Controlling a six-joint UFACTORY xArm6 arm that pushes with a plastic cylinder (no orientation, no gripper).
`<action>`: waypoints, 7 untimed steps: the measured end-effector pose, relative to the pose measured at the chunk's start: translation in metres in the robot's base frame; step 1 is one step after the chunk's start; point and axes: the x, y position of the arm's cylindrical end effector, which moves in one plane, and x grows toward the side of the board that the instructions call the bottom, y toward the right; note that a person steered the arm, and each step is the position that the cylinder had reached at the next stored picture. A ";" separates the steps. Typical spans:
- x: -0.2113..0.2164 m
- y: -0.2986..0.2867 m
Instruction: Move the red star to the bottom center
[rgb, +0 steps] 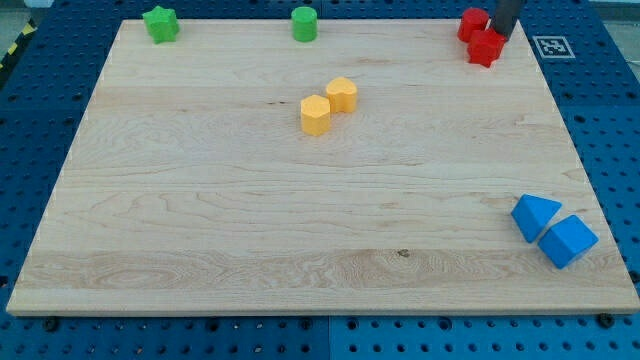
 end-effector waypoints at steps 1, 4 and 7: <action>0.028 -0.008; 0.035 -0.040; 0.021 -0.063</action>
